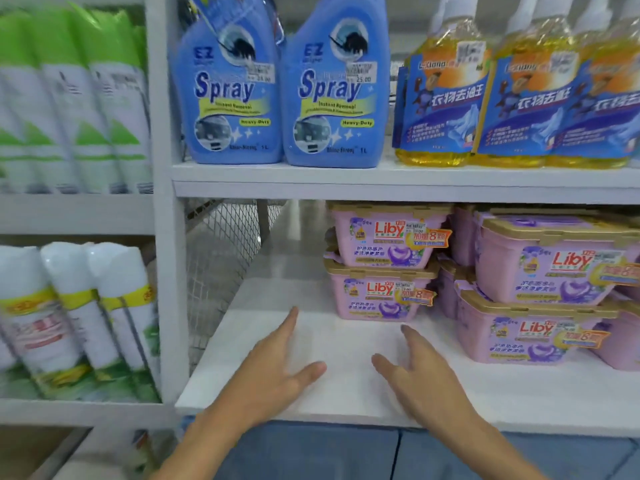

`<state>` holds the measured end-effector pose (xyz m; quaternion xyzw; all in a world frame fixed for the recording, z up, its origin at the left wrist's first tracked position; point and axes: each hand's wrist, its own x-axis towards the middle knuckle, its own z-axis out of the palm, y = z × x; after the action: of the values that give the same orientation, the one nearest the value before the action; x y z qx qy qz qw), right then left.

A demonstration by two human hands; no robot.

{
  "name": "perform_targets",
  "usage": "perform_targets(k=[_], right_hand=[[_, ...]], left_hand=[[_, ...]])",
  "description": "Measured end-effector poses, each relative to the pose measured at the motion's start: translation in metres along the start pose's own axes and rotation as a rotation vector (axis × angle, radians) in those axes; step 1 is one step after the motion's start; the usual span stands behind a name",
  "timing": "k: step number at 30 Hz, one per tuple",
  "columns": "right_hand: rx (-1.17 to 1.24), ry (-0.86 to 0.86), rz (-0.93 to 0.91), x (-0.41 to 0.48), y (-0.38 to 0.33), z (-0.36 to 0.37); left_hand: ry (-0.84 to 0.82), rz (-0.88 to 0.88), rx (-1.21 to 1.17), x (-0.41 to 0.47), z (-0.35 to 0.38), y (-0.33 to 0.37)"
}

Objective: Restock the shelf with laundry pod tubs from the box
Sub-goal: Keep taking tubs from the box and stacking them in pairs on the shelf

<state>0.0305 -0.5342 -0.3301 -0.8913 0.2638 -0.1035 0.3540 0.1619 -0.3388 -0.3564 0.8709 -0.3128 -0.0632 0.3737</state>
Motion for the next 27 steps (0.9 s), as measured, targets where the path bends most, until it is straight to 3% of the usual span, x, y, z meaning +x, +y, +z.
perform_targets(k=[4, 10, 23, 27], right_hand=[[-0.307, -0.141, -0.168, -0.033, -0.035, 0.026], [-0.481, -0.307, -0.464, -0.077, -0.086, 0.079], [-0.469, -0.659, -0.982, -0.154, -0.184, 0.222], [-0.540, -0.800, -0.955, -0.160, -0.206, 0.290]], left_hand=[[0.021, -0.034, 0.215, -0.070, -0.032, -0.032], [0.145, -0.051, 0.438, -0.164, -0.078, -0.067], [0.111, -0.650, 0.485, -0.332, -0.126, -0.186], [-0.013, -0.808, 0.456, -0.336, -0.126, -0.221]])
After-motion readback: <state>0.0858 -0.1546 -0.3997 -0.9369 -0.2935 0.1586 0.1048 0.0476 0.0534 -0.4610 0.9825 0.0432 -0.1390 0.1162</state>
